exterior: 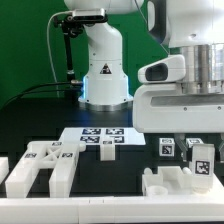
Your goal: Assemble chair
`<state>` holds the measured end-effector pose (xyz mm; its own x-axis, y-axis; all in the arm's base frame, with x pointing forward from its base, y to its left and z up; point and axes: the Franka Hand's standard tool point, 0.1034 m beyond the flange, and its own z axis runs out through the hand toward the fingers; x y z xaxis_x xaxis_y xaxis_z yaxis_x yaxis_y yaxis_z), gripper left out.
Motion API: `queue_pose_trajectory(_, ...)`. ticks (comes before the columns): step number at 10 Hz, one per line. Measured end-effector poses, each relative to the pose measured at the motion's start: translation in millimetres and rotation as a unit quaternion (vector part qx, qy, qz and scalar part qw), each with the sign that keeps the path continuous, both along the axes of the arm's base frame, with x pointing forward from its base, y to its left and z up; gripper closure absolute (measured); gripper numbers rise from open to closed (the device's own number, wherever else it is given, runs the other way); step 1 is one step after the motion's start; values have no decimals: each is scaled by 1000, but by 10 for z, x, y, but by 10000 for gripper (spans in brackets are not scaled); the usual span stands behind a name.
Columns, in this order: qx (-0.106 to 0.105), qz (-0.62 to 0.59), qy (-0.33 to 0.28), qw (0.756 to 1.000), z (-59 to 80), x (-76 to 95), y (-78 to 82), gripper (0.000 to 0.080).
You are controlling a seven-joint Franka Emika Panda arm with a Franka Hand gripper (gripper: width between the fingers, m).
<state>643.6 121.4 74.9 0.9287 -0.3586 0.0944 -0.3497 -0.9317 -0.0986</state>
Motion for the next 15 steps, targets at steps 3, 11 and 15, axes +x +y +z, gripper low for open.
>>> queue_pose_trajectory(3,18,-185,7,983,-8,18,4,514)
queue_pose_trajectory(11,103,-513,4,852,-28,2,-4,266)
queue_pose_trajectory(15,39,-157,10,987,0,-2,-24,151)
